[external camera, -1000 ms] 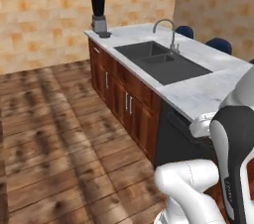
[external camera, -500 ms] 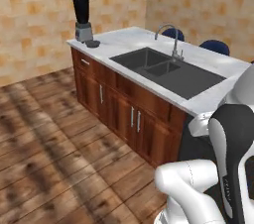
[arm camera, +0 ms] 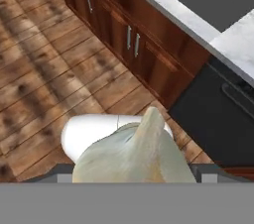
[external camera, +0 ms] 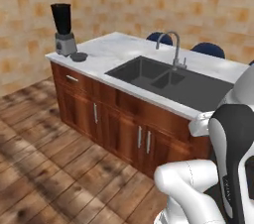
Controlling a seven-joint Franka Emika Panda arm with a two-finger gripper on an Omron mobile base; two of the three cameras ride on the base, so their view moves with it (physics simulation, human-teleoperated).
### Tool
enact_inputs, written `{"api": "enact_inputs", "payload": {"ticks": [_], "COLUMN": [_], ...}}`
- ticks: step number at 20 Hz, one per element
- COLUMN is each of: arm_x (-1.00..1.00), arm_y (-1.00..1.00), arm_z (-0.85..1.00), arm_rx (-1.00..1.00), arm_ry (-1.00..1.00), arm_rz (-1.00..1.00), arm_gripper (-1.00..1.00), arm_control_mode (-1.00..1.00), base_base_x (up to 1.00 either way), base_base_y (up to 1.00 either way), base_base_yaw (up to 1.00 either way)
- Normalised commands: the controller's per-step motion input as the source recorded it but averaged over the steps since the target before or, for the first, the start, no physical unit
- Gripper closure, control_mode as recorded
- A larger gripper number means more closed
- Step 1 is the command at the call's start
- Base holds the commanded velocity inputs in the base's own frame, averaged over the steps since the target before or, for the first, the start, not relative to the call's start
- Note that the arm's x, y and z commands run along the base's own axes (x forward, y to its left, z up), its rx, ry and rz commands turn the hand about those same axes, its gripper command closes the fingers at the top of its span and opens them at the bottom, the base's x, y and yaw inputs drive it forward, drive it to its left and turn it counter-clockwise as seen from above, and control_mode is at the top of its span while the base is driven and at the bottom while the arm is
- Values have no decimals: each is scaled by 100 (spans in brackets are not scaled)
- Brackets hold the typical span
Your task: Grab the garlic and lime from the fridge, place them in the blender, close the lid, and turn on the blender to create a marinade.
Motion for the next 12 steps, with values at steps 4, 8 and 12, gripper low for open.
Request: {"api": "enact_inputs", "payload": {"ticks": [4,8,12], "arm_x": [0,0,0], "arm_y": [0,0,0], "arm_z": [0,0,0], "arm_rx": [0,0,0], "arm_ry": [0,0,0], "arm_rz": [0,0,0], "arm_gripper": [100,100,100], "arm_control_mode": [100,100,100], "base_base_x": [96,94,86], "base_base_y": [94,98,100], "base_base_yaw": [-38,-38,-37]}}
